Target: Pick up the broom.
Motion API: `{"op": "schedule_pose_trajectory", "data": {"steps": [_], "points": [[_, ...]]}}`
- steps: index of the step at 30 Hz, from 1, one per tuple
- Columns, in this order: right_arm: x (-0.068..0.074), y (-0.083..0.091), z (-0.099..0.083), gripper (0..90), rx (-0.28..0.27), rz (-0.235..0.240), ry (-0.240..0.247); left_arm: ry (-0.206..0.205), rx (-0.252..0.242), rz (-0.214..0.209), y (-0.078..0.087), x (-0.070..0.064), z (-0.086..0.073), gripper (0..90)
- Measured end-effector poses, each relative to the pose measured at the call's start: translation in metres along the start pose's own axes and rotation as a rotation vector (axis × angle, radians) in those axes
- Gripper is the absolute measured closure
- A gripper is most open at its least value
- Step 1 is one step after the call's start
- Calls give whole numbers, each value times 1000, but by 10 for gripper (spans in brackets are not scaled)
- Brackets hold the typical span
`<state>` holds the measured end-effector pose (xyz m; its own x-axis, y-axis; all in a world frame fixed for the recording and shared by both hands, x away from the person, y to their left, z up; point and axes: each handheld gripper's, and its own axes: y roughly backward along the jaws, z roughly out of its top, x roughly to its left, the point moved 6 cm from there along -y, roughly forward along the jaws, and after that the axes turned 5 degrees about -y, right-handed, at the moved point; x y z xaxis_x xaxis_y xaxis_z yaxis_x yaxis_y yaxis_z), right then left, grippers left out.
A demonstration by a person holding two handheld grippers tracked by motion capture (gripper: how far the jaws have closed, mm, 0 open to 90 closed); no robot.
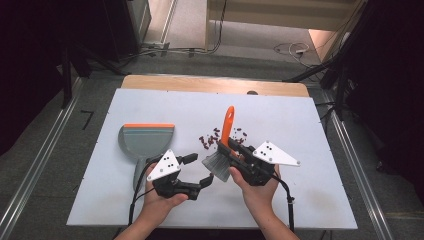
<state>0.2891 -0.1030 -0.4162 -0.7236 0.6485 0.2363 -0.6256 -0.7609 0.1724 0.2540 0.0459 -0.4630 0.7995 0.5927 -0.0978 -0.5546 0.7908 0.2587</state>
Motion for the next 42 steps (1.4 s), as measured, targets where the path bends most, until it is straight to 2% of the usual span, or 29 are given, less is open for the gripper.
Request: {"op": "schedule_pose_trajectory", "data": {"steps": [3, 6, 10, 12, 16, 19, 21, 23, 25, 27, 29, 31, 34, 36, 38, 41, 42], "points": [[7, -2, -2, 688, 3, 7, 7, 5, 19, 2, -5, -5, -1, 245], [13, -5, -4, 687, 6, 16, 9, 30, 42, -1, -10, -9, -3, 322], [21, -7, -7, 687, 8, 24, 15, 33, 66, 46, -14, -11, -5, 421], [24, -8, -8, 687, 10, 27, 19, 23, 71, 55, -15, -13, -6, 477], [27, -8, -8, 687, 5, 24, 26, 44, 60, 67, -13, -12, -5, 663], [27, -8, -8, 687, 0, 10, 32, 31, 55, 79, -12, -11, -5, 782], [28, -8, -8, 687, 0, 15, 31, 18, 54, 80, -11, -12, -4, 826], [27, -9, -8, 684, 5, 23, 34, 24, 56, 65, -10, -10, -3, 849], [26, -10, -7, 672, 10, 53, 31, 23, 58, 52, -8, -8, -2, 858], [23, -10, -5, 580, 18, 87, 29, 18, 56, 46, -5, -4, -1, 861], [20, -8, -2, 566, 32, 134, 44, 19, 54, 26, -3, 0, 0, 863], [14, -4, 1, 549, 35, 156, 67, 11, 50, 7, 0, 3, 0, 863], [8, 2, 4, 545, 66, 240, 68, 3, 47, -43, 3, 6, 0, 863], [4, 4, 3, 538, 96, 314, 71, -6, 38, -94, 5, 8, 1, 863], [-1, 6, 1, 571, 125, 336, 78, -22, 21, -130, 9, 7, 2, 863], [-4, 10, -2, 577, 180, 471, 37, -62, -2, -208, 15, 4, 5, 863], [-4, 11, -3, 553, 197, 487, 35, -78, 1, -231, 17, 3, 5, 863]]}}
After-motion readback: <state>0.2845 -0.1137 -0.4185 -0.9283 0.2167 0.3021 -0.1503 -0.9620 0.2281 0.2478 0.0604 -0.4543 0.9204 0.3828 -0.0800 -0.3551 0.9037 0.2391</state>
